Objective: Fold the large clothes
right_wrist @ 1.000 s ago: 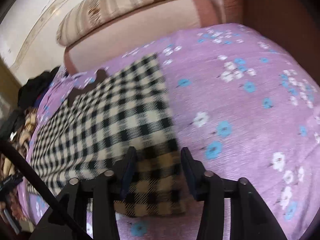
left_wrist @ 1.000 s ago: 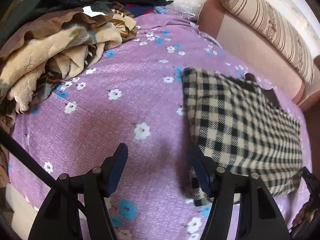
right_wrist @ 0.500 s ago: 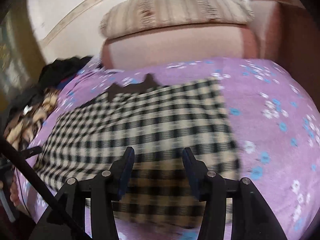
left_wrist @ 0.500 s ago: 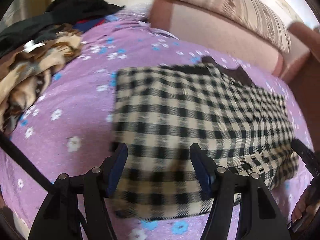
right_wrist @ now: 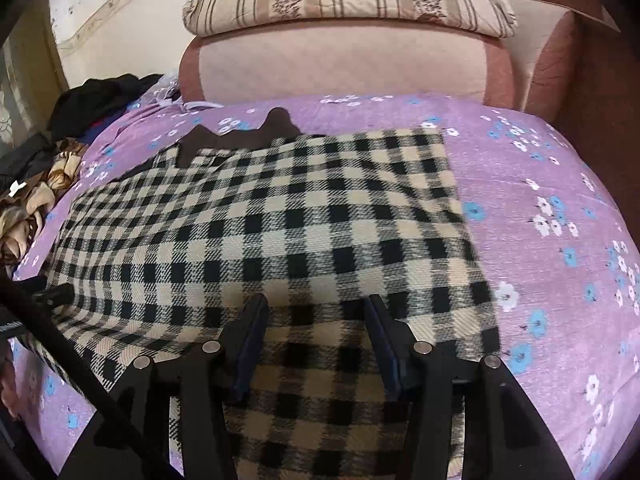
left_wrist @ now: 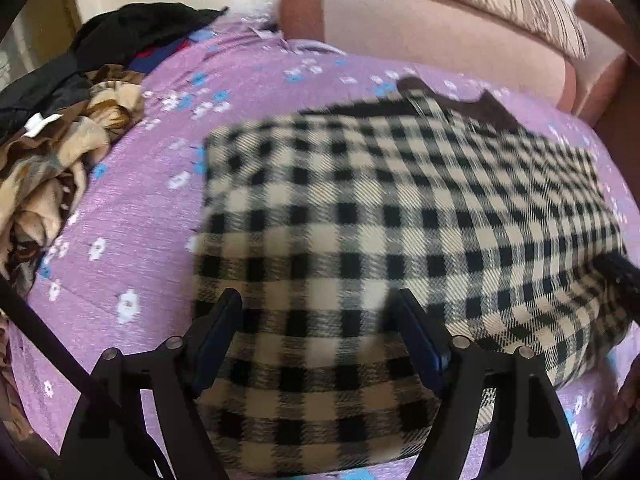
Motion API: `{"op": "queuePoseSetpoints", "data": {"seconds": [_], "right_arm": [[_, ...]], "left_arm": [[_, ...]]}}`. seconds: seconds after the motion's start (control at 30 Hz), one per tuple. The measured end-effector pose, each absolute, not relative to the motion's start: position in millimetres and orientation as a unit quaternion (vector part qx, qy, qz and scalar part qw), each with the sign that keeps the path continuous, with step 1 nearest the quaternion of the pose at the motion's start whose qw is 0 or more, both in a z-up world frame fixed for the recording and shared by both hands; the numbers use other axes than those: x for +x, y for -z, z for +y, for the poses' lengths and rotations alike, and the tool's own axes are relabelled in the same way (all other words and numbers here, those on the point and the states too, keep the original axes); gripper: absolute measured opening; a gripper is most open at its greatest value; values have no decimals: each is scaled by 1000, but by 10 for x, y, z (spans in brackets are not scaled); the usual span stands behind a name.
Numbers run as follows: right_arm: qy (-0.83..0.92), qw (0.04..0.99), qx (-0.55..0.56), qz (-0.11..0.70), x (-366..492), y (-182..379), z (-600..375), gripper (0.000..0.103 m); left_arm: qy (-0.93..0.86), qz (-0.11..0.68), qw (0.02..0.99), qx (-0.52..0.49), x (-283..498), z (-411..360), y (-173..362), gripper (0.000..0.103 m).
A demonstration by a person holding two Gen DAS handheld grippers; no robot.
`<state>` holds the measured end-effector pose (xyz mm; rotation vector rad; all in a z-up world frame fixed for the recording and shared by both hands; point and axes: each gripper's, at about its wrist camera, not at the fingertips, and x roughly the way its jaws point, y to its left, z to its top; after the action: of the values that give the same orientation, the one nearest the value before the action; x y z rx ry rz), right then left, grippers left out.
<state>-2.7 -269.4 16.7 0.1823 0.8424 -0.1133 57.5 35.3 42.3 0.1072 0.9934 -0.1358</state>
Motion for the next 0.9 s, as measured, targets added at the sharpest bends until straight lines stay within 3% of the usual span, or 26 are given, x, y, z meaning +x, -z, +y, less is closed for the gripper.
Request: {"op": "queuePoseSetpoints", "data": {"seconds": [0.1, 0.43, 0.7, 0.9], "right_arm": [[58, 910, 97, 399, -94, -209, -2732, 60], [-3, 925, 59, 375, -407, -387, -2240, 64], [-106, 917, 4, 383, -434, -377, -1290, 64], [-139, 911, 26, 388, -167, -308, -853, 64]], "left_arm": [[44, 459, 886, 46, 566, 491, -526, 77], [-1, 477, 879, -14, 666, 1086, -487, 77], [-3, 457, 889, 5, 667, 1022, -574, 77], [-2, 444, 896, 15, 651, 1011, -640, 77]]}}
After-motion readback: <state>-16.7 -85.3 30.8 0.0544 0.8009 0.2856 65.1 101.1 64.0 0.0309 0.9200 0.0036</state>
